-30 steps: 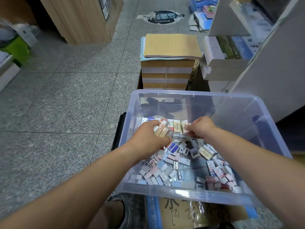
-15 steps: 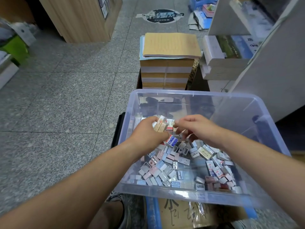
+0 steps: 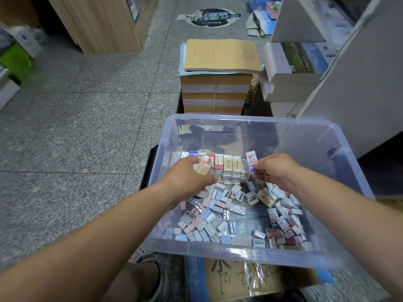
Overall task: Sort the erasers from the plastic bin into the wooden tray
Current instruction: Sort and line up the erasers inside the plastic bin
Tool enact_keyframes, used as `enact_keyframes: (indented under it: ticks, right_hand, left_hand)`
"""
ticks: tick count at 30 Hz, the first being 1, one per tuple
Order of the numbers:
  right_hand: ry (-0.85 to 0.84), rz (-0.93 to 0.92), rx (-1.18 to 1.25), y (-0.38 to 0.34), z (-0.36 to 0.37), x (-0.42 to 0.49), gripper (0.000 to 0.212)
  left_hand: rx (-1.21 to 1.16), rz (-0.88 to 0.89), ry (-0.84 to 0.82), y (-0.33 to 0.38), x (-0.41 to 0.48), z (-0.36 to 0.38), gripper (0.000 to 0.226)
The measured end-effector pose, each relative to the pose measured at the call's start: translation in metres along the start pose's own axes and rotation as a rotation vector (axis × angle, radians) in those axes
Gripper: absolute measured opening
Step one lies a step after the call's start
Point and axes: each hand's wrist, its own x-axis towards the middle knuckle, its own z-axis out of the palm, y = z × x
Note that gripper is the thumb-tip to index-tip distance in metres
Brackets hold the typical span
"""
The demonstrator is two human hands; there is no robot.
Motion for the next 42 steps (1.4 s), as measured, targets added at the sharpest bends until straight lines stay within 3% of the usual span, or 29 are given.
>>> enact_keyframes:
  ticks: [5,9,13,17,20,22,24,30,33,38,42]
  right_hand:
    - [0.019,0.058,-0.038,0.004,0.017,0.012,0.005]
    - [0.032,-0.016,-0.132,0.005,0.023,0.010,0.009]
    - [0.064,-0.134,-0.289,0.011,0.017,0.010,0.014]
    - [0.079,-0.285,-0.413,-0.003,0.012,-0.007,0.019]
    - [-0.249,-0.387,-0.178,-0.026,0.016,-0.047,0.019]
    - [-0.504,-0.368,-0.040,-0.035,0.019,-0.073,0.033]
    - [-0.585,-0.371,-0.030,-0.036,0.023,-0.087,0.040]
    - [-0.536,-0.385,-0.003,-0.028,0.025,-0.091,0.017]
    - [-0.519,-0.425,0.009,-0.026,0.028,-0.095,0.019]
    - [-0.445,-0.519,0.011,-0.026,0.035,-0.101,0.021]
    - [-0.363,-0.478,0.137,-0.025,0.039,-0.097,0.017]
  left_hand:
    - [0.021,-0.011,0.004,-0.003,0.003,0.001,0.066]
    - [0.010,0.002,-0.029,0.000,0.000,0.000,0.069]
    - [-0.007,0.040,-0.066,0.007,-0.007,0.001,0.039]
    - [-0.068,0.074,-0.078,0.014,-0.015,0.002,0.030]
    - [-0.096,0.109,-0.069,0.018,-0.020,0.003,0.027]
    - [-0.107,0.134,-0.085,0.020,-0.023,0.002,0.027]
    - [-0.105,0.150,-0.119,0.022,-0.028,0.001,0.029]
    - [-0.147,0.161,-0.228,0.022,-0.042,-0.005,0.036]
    - [-0.208,0.149,-0.250,0.022,-0.050,-0.006,0.036]
    - [-0.359,0.096,-0.230,0.021,-0.059,-0.016,0.028]
    - [-0.519,0.088,-0.129,0.024,-0.067,-0.029,0.019]
